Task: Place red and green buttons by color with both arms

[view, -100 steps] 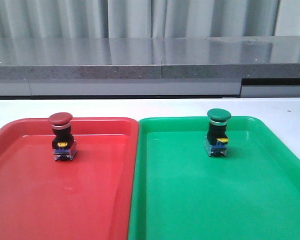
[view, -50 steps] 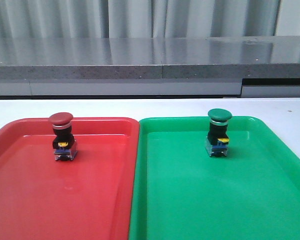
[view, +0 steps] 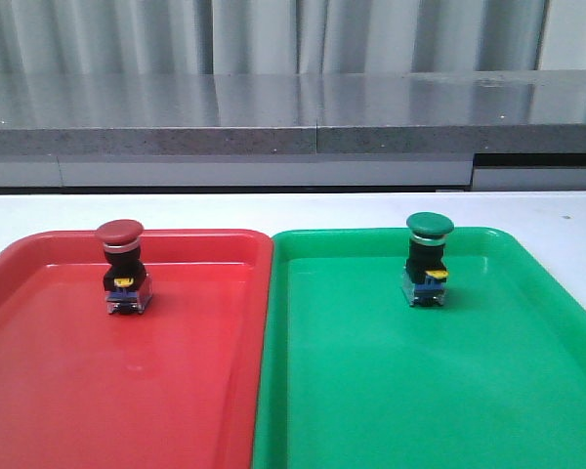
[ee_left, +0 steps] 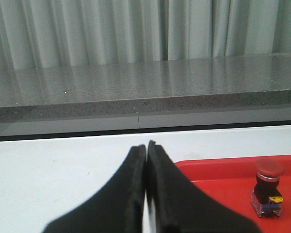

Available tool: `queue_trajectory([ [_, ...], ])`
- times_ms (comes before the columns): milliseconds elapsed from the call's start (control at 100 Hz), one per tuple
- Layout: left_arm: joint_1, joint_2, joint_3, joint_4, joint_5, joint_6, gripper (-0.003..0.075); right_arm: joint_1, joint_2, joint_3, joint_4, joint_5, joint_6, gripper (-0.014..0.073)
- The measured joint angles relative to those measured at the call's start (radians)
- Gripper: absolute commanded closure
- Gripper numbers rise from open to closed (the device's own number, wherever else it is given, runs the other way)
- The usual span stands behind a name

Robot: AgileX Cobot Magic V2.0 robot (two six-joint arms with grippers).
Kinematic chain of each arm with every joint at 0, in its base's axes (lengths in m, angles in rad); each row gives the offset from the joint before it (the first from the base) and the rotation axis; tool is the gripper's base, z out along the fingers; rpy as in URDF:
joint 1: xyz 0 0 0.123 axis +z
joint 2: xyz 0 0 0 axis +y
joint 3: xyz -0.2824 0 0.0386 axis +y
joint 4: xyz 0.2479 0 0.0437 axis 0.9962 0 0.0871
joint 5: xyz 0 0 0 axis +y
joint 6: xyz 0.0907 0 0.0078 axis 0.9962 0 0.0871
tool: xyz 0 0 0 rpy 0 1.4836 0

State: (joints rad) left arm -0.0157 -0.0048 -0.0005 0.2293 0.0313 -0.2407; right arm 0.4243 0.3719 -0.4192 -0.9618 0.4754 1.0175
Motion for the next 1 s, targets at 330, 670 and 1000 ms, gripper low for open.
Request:
queue_trajectory([
  [330, 0.000, 0.000, 0.000, 0.000, 0.000, 0.000, 0.0739, 0.000, 0.000, 0.000, 0.000, 0.000, 0.000, 0.0661],
  [670, 0.000, 0.000, 0.000, 0.000, 0.000, 0.000, 0.0739, 0.000, 0.000, 0.000, 0.175, 0.004, -0.222, 0.0661],
  [1000, 0.000, 0.000, 0.000, 0.000, 0.000, 0.000, 0.0739, -0.052, -0.077, 0.000, 0.597, 0.004, -0.743, 0.0661],
])
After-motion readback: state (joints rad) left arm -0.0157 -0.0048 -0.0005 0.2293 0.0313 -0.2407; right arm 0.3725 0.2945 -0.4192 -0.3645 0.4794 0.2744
